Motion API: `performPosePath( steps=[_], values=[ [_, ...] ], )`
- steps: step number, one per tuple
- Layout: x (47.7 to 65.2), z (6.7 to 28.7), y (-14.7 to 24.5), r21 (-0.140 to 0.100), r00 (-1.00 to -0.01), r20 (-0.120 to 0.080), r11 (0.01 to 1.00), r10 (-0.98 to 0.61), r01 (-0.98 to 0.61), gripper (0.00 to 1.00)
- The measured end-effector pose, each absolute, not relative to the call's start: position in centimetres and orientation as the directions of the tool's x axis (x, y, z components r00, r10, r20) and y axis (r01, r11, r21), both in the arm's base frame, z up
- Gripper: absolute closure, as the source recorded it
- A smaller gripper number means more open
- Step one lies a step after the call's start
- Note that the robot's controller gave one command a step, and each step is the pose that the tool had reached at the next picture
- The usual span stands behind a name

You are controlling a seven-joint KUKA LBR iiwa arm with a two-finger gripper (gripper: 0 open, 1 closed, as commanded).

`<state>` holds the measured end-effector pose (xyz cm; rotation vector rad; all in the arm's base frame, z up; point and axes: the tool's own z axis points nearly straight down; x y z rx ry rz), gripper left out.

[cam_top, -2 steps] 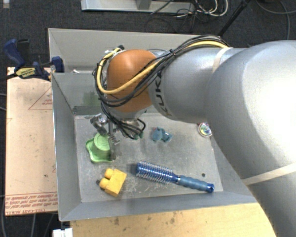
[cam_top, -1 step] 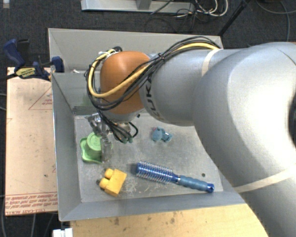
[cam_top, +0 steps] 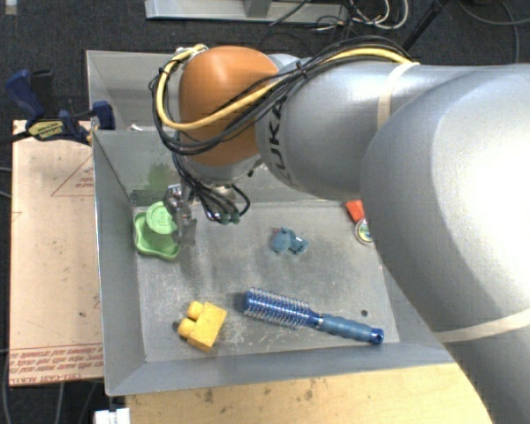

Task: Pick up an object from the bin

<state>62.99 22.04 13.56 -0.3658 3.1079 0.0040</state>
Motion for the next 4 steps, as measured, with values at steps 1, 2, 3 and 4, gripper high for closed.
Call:
performPosePath(
  steps=[1, 2, 3, 4],
  values=[
    [62.7, 13.1, 22.0, 0.001, -0.973, -0.004, 0.973, -0.232, -0.232, 0.0],
    [62.8, 10.1, 22.8, 0.004, -0.972, -0.021, 0.973, -0.232, -0.233, 0.0],
    [66.0, 8.3, 23.7, -0.006, -0.793, -0.028, 0.793, -0.609, -0.609, 0.0],
    [66.1, 8.6, 23.6, -0.009, -0.793, -0.027, 0.794, -0.608, -0.608, 1.0]
  ],
)
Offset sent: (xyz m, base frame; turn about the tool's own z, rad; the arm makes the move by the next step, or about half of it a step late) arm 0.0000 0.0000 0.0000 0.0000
